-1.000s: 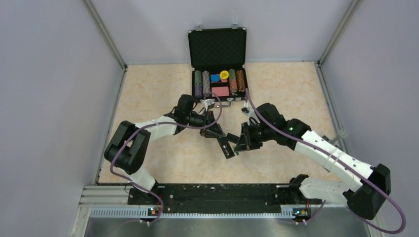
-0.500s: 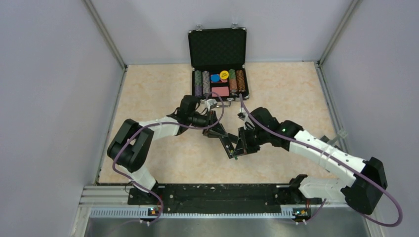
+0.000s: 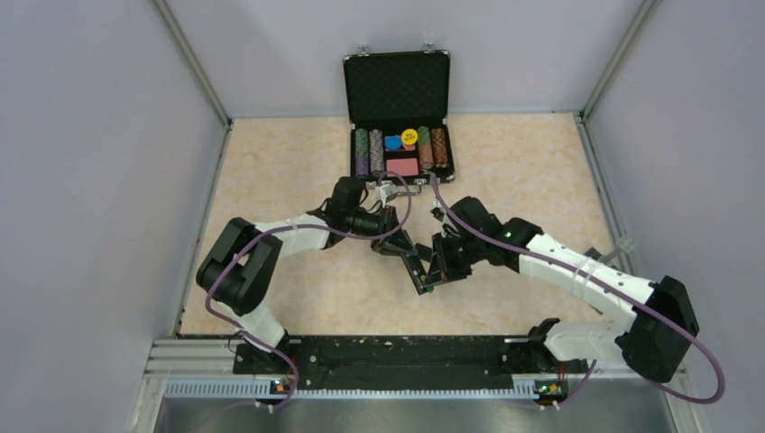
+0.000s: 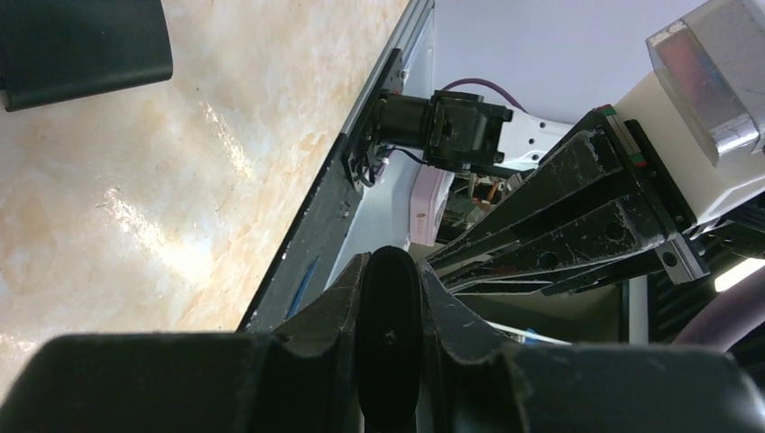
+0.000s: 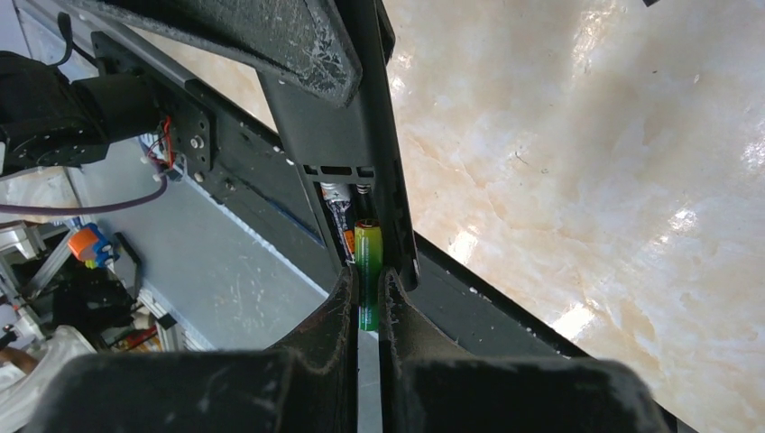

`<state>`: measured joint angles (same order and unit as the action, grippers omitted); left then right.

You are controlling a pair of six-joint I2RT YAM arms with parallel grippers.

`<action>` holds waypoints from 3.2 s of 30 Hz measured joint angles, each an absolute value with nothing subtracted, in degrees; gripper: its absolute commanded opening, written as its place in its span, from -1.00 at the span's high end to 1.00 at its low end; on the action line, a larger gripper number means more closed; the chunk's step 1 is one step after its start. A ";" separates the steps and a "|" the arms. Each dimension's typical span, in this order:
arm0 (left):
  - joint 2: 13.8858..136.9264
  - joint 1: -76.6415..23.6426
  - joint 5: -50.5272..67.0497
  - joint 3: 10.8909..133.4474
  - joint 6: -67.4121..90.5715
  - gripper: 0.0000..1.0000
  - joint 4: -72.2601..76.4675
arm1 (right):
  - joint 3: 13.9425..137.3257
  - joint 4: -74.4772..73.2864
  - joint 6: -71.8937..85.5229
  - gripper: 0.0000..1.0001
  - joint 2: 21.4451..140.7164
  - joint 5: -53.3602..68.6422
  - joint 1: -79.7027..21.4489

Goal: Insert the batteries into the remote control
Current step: Load the battery into the remote control.

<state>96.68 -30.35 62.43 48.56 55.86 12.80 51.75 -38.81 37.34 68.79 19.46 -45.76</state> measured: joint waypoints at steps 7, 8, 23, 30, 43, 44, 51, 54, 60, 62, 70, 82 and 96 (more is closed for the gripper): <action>96.68 -31.11 61.34 48.56 53.43 1.00 11.03 | 51.79 -38.59 37.23 1.00 70.96 19.46 -46.02; 96.68 -31.14 61.21 48.56 53.32 1.00 10.81 | 51.79 -38.57 37.17 1.00 71.11 19.46 -46.02; 96.68 -31.66 60.51 48.56 52.40 1.00 10.22 | 53.08 -38.13 36.53 1.00 72.51 17.04 -46.13; 96.92 -31.73 59.72 48.56 51.88 1.00 9.82 | 53.39 -38.19 36.12 0.81 73.49 16.23 -46.39; 97.58 -31.92 60.03 48.90 52.56 1.00 9.34 | 53.39 -38.63 35.59 0.38 73.36 13.76 -46.39; 97.78 -31.92 60.27 48.99 52.69 1.00 9.30 | 53.39 -38.63 35.59 0.34 73.25 13.65 -46.39; 97.93 -32.14 62.37 49.25 53.65 1.00 8.91 | 53.39 -38.92 35.88 0.07 70.57 11.84 -46.37; 97.93 -32.23 62.87 49.63 53.91 1.00 8.93 | 53.36 -38.98 36.01 0.11 67.44 11.68 -46.37; 97.93 -32.25 63.61 49.74 54.76 1.00 9.02 | 50.78 -37.01 34.89 0.22 59.64 13.08 -46.35; 97.93 -32.25 63.64 49.78 55.16 1.00 8.99 | 49.17 -36.69 34.11 0.28 56.75 14.04 -46.35; 97.93 -32.25 63.61 50.09 57.12 1.00 9.89 | 47.20 -36.93 32.60 0.14 54.48 17.08 -46.35; 97.86 -32.23 65.21 50.11 66.41 1.00 20.29 | 41.58 -33.78 38.33 0.11 45.98 15.20 -46.35; 97.62 -32.23 66.63 50.02 74.11 1.00 29.69 | 36.97 -30.65 47.24 0.23 37.74 10.11 -46.35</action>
<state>97.62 -32.23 66.63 50.02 74.11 29.69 36.97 -30.65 47.24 37.74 10.11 -46.35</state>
